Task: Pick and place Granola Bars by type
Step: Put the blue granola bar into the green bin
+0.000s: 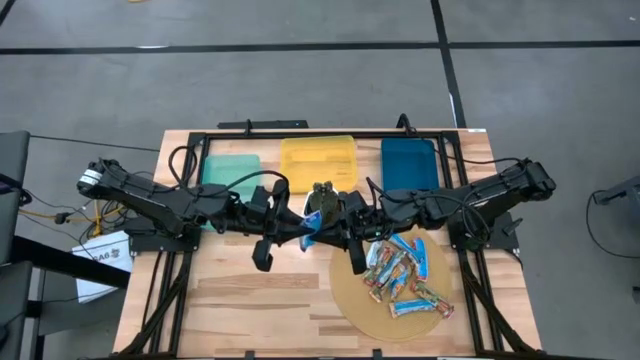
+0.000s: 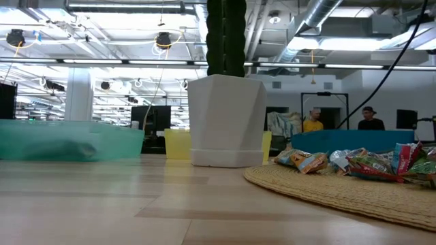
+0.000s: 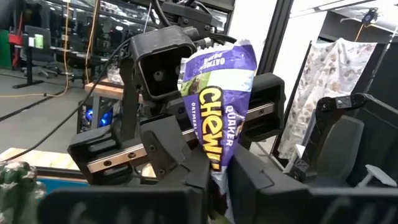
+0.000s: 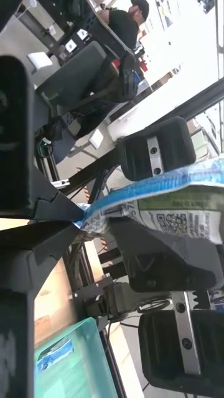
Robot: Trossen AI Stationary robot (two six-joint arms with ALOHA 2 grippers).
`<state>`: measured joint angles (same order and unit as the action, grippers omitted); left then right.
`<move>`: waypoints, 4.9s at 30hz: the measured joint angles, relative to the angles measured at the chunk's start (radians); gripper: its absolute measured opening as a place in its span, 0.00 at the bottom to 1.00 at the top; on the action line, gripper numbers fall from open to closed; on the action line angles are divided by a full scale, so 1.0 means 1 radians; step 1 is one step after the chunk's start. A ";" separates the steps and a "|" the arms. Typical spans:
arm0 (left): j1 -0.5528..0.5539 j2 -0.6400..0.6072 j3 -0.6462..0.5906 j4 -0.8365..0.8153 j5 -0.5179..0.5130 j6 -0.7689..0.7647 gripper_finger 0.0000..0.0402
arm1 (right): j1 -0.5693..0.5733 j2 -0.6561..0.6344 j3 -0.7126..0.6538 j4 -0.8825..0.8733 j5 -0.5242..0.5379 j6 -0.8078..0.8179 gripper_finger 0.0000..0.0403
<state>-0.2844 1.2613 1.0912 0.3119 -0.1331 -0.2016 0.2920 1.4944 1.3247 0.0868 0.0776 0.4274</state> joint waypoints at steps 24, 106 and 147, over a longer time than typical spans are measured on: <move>-0.002 -0.059 -0.001 -0.169 0.038 -0.047 0.01 | -0.009 0.000 0.000 -0.094 -0.114 0.052 0.51; 0.111 -0.175 0.000 -1.739 -0.247 0.003 0.00 | 0.116 0.000 0.000 -0.840 -0.338 0.192 0.49; 0.575 -0.180 -0.370 -1.281 0.055 0.466 0.08 | 0.111 -0.001 0.000 -0.843 -0.337 0.193 0.45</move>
<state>0.2905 1.0817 0.7208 -0.9692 -0.0780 0.2646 0.4034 1.4937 1.3243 -0.7563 -0.2596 0.6202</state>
